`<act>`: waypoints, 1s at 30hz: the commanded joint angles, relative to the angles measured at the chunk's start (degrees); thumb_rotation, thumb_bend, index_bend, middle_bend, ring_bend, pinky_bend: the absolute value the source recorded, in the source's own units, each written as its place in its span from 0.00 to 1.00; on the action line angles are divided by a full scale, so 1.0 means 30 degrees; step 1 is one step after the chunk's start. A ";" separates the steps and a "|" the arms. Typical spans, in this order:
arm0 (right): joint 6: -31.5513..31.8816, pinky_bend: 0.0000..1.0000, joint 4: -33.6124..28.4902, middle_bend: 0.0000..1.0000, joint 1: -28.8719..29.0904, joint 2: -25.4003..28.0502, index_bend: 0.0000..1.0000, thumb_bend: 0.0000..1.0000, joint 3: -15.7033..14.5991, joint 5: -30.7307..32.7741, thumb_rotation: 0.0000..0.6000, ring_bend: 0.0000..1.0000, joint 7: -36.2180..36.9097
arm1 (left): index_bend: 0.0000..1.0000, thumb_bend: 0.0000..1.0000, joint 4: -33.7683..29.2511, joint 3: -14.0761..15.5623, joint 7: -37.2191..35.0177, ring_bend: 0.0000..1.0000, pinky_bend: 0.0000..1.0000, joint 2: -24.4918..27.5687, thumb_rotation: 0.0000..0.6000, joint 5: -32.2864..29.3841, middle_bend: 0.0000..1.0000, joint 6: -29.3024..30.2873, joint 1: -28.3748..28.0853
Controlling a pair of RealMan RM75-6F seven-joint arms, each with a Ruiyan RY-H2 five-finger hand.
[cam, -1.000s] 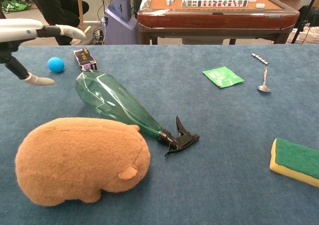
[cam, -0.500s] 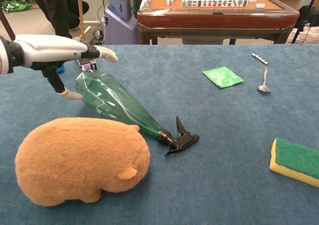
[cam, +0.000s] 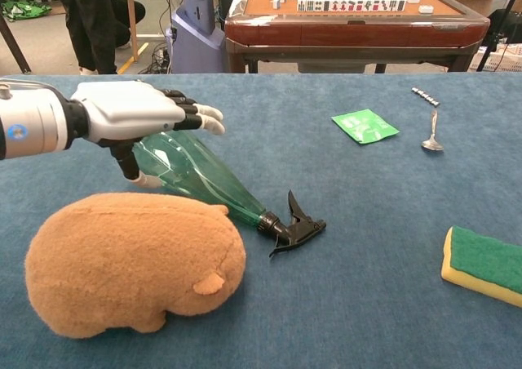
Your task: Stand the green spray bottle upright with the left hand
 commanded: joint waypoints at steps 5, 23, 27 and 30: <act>-0.0006 0.00 0.0104 0.00 -0.0058 0.0033 0.04 0.29 -0.0016 0.0075 1.00 0.00 0.0146 | 0.09 0.28 0.0118 0.0577 0.2739 0.00 0.00 -0.1330 1.00 -0.1832 0.00 0.0461 -0.1095; -0.0145 0.00 0.0255 0.00 -0.0058 0.0060 0.04 0.29 -0.0022 0.0151 1.00 0.00 0.0353 | 0.27 0.28 0.1078 0.1349 0.5679 0.00 0.00 -0.3139 1.00 -0.3522 0.17 0.1413 -0.2600; -0.0183 0.00 0.0271 0.00 -0.0061 0.0078 0.04 0.29 -0.0008 0.0220 1.00 0.00 0.0354 | 0.33 0.28 0.1559 0.1373 0.5573 0.01 0.00 -0.3387 1.00 -0.3744 0.24 0.1456 -0.2770; -0.0207 0.00 0.0271 0.00 -0.0051 0.0075 0.04 0.29 -0.0003 0.0226 1.00 0.00 0.0360 | 0.37 0.28 0.2052 0.1371 0.5489 0.04 0.00 -0.3604 1.00 -0.3835 0.29 0.1560 -0.2857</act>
